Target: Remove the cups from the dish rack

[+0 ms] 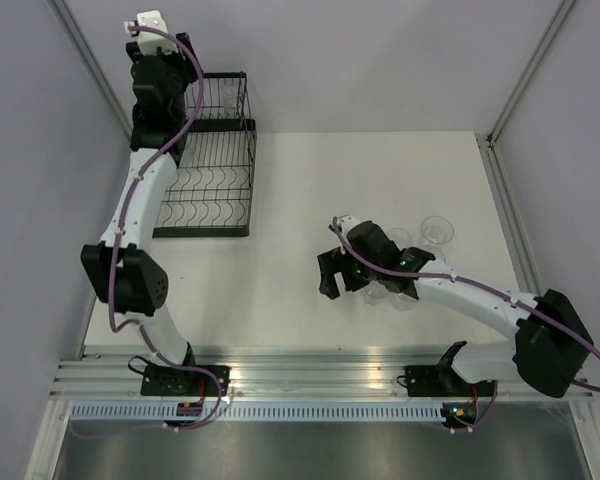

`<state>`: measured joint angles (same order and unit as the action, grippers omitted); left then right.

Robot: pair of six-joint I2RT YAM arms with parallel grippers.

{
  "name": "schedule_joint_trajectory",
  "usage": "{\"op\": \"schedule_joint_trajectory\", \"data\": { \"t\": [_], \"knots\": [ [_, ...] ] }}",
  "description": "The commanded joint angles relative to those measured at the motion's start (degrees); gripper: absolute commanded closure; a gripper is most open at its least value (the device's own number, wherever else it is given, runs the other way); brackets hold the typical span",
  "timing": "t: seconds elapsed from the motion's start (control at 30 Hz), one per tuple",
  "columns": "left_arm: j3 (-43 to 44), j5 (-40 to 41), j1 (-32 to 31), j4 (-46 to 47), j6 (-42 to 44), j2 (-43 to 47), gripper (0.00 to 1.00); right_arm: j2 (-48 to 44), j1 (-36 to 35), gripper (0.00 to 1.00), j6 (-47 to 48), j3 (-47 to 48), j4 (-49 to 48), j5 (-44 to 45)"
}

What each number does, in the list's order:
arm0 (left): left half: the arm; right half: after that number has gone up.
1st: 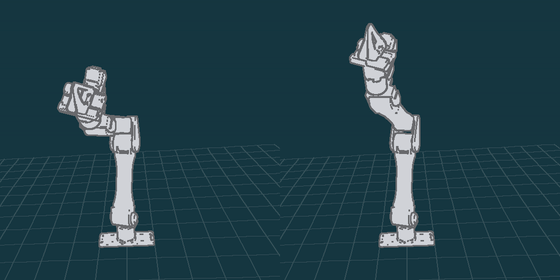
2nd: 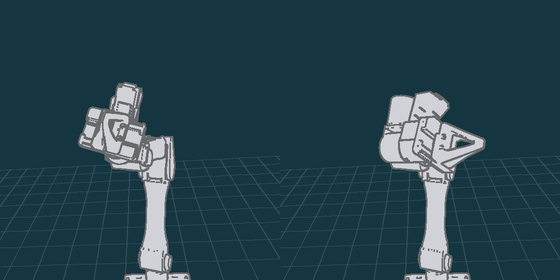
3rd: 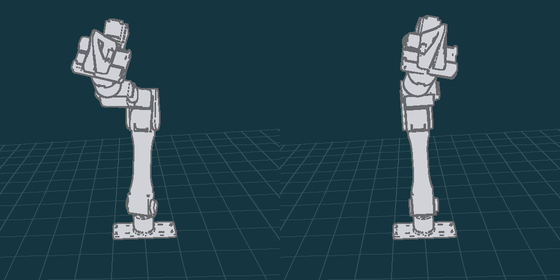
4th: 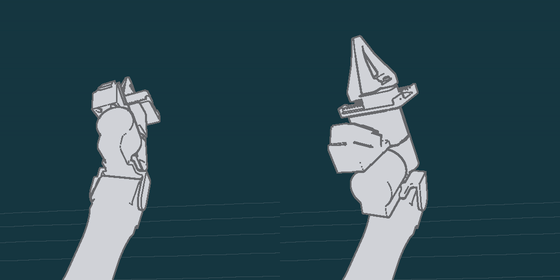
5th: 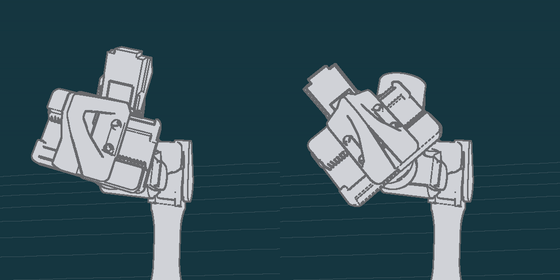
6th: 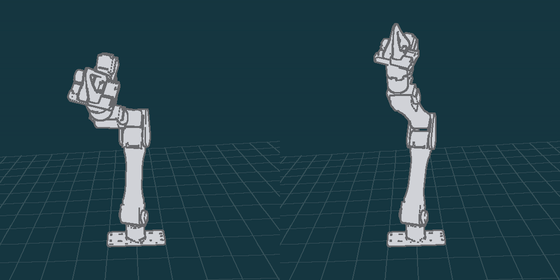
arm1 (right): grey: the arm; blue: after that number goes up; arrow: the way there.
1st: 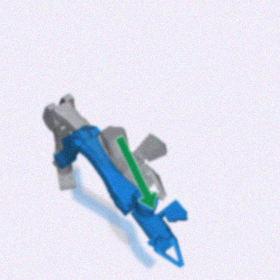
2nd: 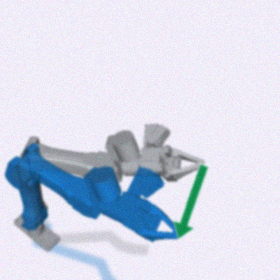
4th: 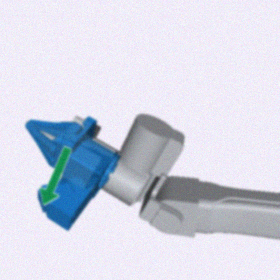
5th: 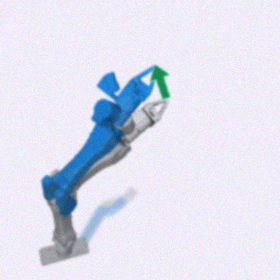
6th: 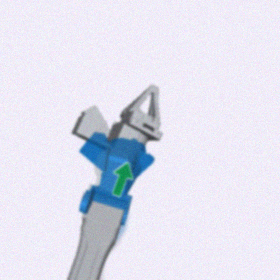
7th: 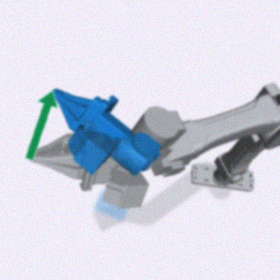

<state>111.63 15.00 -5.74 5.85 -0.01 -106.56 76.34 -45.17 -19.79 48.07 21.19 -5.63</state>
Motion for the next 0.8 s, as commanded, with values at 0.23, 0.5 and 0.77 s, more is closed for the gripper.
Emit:
{"op": "schedule_joint_trajectory", "data": {
  "t": [0.23,0.5,0.77],
  "knots": [
    [-47.03,-9.37,-13.14,14.7,-28.61,37.43,0.98,-21.12,-0.19,0.02,-9.73,-9.21,-28.28,-8.77],
    [-78.39,-14.74,-21.76,32.34,-61.46,56.8,0.98,-22.46,-0.18,0.02,-18.88,-16.69,-47.9,-17.4],
    [-94.4,-13.88,-30.46,44.15,-79.6,58.58,0.98,-17.81,-0.27,0.02,-23.89,-20.3,-59.93,-20.39]
  ]
}}
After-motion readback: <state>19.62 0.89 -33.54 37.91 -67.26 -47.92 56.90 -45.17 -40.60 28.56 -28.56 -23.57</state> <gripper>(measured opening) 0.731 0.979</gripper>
